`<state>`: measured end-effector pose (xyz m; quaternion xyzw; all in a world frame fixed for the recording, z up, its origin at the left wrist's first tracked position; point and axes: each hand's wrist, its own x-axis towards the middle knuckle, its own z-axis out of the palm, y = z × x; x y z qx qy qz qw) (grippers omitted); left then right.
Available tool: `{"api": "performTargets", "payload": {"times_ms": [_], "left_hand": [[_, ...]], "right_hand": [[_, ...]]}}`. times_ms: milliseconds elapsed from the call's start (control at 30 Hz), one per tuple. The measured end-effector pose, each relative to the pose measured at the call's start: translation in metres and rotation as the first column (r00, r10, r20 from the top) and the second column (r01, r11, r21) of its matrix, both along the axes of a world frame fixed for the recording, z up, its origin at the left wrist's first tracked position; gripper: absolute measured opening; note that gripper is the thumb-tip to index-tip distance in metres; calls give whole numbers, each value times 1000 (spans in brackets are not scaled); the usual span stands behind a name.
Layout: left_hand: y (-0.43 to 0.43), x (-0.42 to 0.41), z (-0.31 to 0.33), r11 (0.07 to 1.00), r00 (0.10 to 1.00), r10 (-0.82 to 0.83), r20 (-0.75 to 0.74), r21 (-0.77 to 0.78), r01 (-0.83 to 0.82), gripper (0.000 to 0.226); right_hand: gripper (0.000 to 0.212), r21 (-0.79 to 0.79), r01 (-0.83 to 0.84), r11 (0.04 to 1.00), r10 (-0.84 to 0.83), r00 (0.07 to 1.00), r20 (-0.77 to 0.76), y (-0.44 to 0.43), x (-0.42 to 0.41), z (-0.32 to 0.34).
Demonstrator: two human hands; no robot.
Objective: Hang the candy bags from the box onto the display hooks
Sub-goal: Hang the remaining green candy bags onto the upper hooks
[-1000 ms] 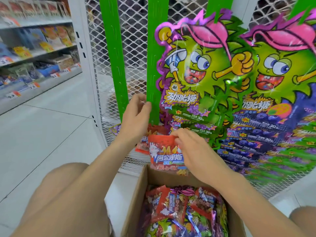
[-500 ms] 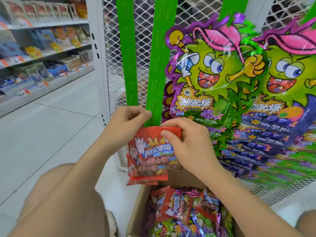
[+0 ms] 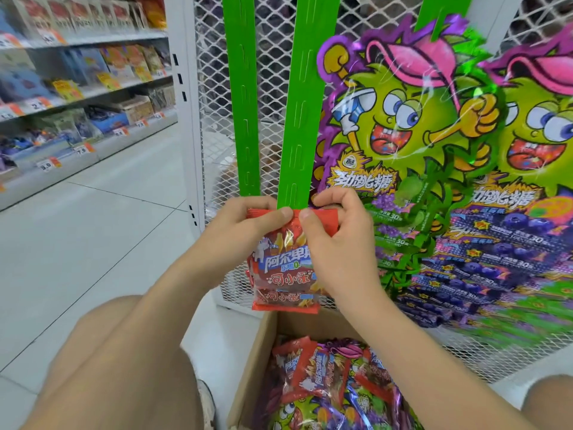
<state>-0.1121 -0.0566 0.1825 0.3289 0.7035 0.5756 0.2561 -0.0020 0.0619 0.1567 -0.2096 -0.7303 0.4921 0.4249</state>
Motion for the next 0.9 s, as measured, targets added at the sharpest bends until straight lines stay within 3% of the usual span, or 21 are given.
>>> {"api": "performTargets", "payload": {"times_ms": [133, 233, 333, 400, 500, 600, 667, 700, 767, 833, 900], "left_hand": [[0, 0, -2, 998, 995, -16, 101, 56, 10, 24], [1, -2, -5, 997, 996, -7, 90, 72, 1, 29], [3, -4, -9, 999, 999, 8, -34, 35, -6, 34], [5, -4, -16, 999, 967, 40, -253, 12, -38, 33], [8, -3, -33, 987, 742, 126, -658, 8, -160, 5], [9, 9, -50, 968, 563, 171, -809, 31, -250, 53], [11, 22, -55, 951, 457, 199, -867, 58, -303, 66], [12, 28, -60, 951, 416, 188, -890, 59, -303, 64], [17, 37, -76, 974, 394, 94, -914, 3, -225, 45], [22, 42, -96, 985, 466, -127, -876, -166, -42, 23], [25, 49, -113, 877, 559, -468, -684, -439, 197, 10]], "right_hand": [[16, 15, 15, 1000, -16, 999, 50, -3, 1, -1], [18, 123, 1, 992, -17, 992, 129, -9, 6, -6], [19, 252, -9, 968, -42, 979, 198, -13, 14, -18], [18, 316, -34, 948, -43, 972, 231, -10, 19, -25], [17, 452, 6, 892, -142, 953, 269, -8, 33, -33], [19, 562, 0, 827, -182, 946, 268, -7, 56, -47], [17, 530, -158, 833, -66, 923, 380, 0, 71, -59], [15, 452, -268, 851, 8, 867, 499, 7, 76, -65], [14, 241, -443, 864, 134, 663, 737, 26, 81, -86], [21, 86, -515, 853, 191, 461, 867, 50, 86, -116], [24, 23, -485, 874, 171, 352, 920, 70, 94, -154]]}}
